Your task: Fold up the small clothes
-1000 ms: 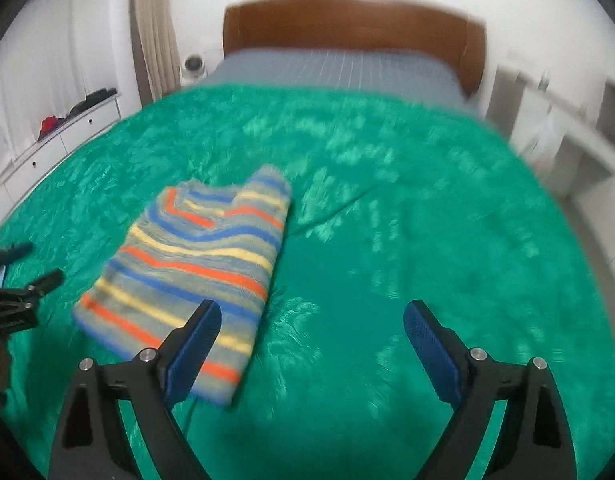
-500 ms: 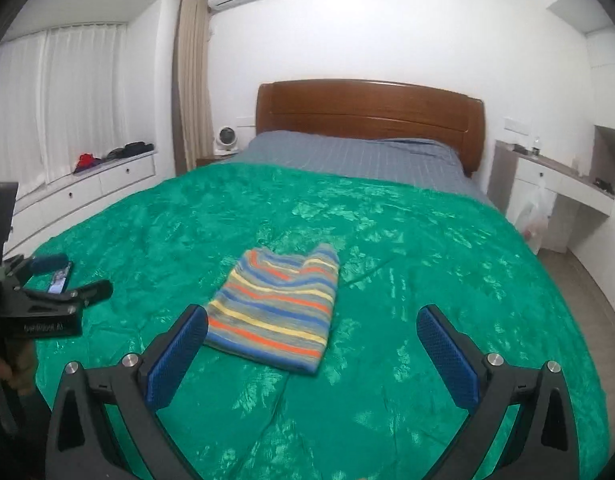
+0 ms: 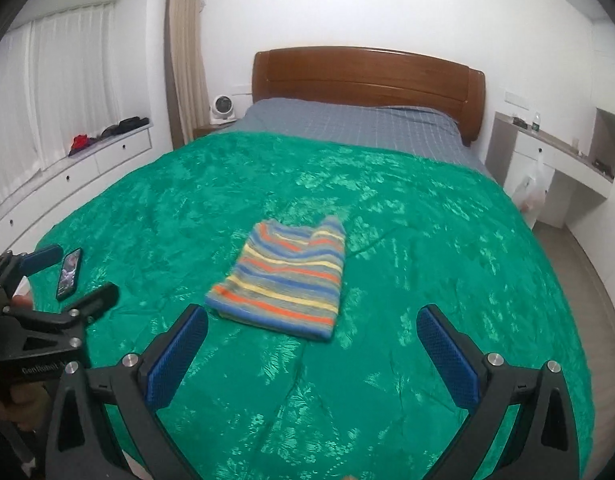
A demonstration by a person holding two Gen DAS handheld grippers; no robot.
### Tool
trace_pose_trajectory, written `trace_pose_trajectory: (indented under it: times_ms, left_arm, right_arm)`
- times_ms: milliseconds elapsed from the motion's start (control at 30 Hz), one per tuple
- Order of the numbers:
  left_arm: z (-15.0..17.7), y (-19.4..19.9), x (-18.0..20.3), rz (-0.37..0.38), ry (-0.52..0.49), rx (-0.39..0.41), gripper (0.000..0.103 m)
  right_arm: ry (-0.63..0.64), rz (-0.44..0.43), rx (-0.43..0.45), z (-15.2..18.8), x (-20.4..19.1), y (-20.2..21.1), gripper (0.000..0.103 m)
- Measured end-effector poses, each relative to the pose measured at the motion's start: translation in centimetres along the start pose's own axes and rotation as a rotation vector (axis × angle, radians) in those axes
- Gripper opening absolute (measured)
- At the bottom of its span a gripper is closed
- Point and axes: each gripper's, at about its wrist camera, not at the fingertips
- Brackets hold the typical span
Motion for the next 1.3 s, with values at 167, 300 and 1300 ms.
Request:
trace_pose_trajectory:
  times_ms: [167, 300, 1300]
  left_arm:
    - [1.2, 0.4, 0.8, -0.022, 0.004, -0.044, 0.103]
    - [1.6, 0.9, 1.0, -0.011, 0.007, -0.054, 0.103]
    - [1.5, 0.5, 1.2, 0.069, 0.060, -0.107, 0.102]
  right_arm:
    - [0.000, 0.036, -0.029, 1.6, -0.6, 0.1, 0.103]
    - [-0.051, 0.035, -0.051, 2.9, -0.1, 0.2, 0.103]
    - [-0.021, 0.102, -0.131, 2.5, -0.9, 0.4, 0.103]
Point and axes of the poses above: each gripper's, at about its wrist camera, not at the fingertips, and y roughly against the way its jaws point, x to its right, z to its underside, and after that the axes turned 6 degrees about -y, right-handed
